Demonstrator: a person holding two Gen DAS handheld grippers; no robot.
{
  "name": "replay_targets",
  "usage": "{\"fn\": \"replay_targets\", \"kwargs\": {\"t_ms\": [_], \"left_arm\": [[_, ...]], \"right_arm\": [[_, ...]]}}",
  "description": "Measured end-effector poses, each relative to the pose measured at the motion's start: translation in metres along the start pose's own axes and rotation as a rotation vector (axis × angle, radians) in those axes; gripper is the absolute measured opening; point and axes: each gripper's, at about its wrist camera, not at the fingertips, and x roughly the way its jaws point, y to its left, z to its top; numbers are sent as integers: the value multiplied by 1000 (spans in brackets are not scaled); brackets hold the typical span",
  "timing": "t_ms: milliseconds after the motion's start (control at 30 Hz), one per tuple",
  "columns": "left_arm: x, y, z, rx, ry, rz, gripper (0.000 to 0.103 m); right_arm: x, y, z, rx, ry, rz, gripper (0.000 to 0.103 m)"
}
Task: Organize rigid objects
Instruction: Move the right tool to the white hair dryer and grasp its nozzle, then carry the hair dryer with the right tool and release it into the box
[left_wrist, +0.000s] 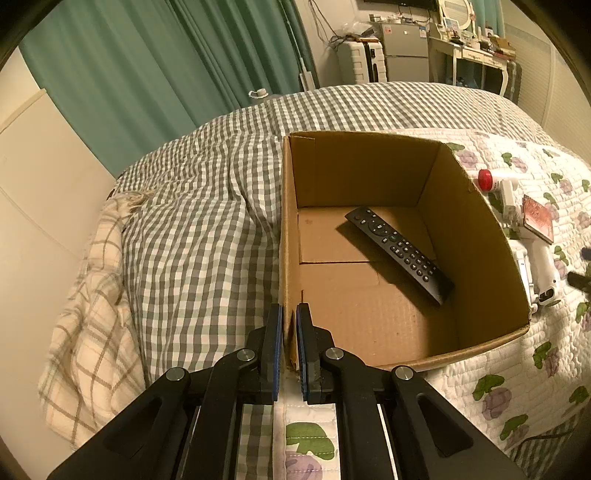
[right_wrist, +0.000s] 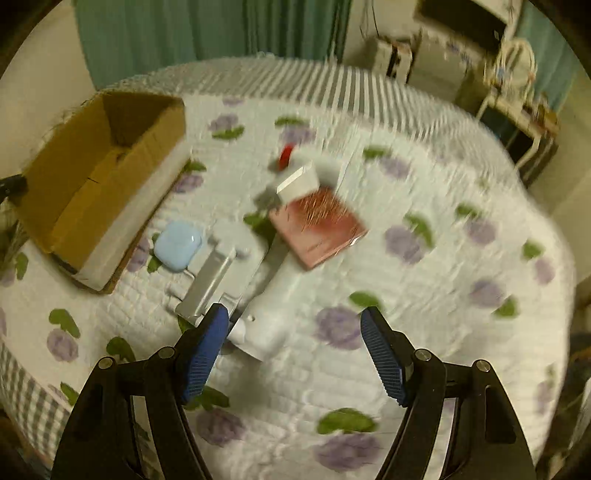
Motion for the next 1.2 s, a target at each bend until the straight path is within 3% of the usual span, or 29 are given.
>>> {"fn": "replay_targets", "kwargs": {"t_ms": [333,467,567,867,1200], "left_arm": [[0,-1,0,1,0,3,8],[0,-1,0,0,0,1,8],[0,-1,0,3,1,2,8],[0,0,0,4,1,4,8],[1,0,-1,6,1,5,8]], "right_arm": [[59,-3,1,126,94,57,74],[71,0,3,118,116,63,65],[79,3,6,106,133,93,49],[87,4,8,83,158,112,47],[56,-4,-17,14,160,111,45]]}}
